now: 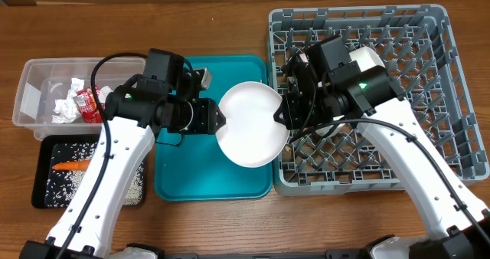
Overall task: Sort waste into correct bins and load items into the dishwasher
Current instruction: 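Release the left gripper and carry the plate over the rack with right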
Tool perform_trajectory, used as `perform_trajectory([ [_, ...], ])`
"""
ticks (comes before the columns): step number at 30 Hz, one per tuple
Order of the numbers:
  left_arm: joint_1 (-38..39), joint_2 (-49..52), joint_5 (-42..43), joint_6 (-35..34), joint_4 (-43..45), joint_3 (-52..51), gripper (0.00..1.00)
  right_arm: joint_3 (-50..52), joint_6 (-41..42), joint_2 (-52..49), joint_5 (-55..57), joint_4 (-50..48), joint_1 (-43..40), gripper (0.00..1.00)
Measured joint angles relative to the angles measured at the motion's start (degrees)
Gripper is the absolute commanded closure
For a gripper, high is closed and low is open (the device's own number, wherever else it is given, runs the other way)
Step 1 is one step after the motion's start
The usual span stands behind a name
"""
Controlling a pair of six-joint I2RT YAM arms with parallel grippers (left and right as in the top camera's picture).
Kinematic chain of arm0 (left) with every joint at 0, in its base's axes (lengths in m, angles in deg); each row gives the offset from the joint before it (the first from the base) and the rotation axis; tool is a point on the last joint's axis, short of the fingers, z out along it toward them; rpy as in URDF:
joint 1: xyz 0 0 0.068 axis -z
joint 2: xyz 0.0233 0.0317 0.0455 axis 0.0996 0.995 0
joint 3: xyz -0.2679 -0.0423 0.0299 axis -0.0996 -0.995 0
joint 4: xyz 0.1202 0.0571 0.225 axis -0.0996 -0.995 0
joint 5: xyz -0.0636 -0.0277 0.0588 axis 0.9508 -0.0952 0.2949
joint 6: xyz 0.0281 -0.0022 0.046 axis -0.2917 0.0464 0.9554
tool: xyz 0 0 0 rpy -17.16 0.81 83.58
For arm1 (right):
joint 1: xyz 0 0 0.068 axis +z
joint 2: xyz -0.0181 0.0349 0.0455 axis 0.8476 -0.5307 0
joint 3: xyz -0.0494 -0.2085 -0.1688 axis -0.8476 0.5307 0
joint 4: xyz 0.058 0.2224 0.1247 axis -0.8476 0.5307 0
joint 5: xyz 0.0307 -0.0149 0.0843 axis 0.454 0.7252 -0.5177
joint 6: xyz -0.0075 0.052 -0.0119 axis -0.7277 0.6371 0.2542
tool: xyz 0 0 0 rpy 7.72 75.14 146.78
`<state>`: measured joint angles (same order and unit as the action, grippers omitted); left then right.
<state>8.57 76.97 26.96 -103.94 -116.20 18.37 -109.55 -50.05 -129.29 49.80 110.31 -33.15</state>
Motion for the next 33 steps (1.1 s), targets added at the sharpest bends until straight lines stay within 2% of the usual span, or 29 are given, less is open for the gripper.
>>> perform_trajectory([
  [7, 0.15, -0.02, 1.31, -0.04, 0.09, 0.0, 0.32, 0.0, 0.0, -0.11, 3.87, 0.0, -0.02, 0.96],
  [12, 0.17, -0.02, 1.44, -0.04, 0.11, 0.0, 0.29, -0.76, -1.03, -0.11, 6.4, 2.01, -1.31, 0.96],
  [17, 0.15, -0.02, 1.03, -0.02, -0.68, 0.0, 0.23, -10.05, -1.97, 0.0, 8.52, 7.52, -6.21, 0.96],
  [20, 0.17, -0.02, 0.85, 0.02, -1.68, 0.0, 0.0, -15.69, -2.14, 1.14, 12.24, 9.77, -9.73, 0.96],
  [26, 0.17, -0.02, 0.59, -0.04, -2.01, 0.0, 0.0, -17.92, -2.16, 5.7, 24.65, 16.83, -15.58, 0.96],
  [33, 0.17, -0.02, 0.59, -0.04, -1.53, 0.0, 0.0, -15.1, -2.16, 5.31, 38.6, 19.19, -16.52, 0.96],
])
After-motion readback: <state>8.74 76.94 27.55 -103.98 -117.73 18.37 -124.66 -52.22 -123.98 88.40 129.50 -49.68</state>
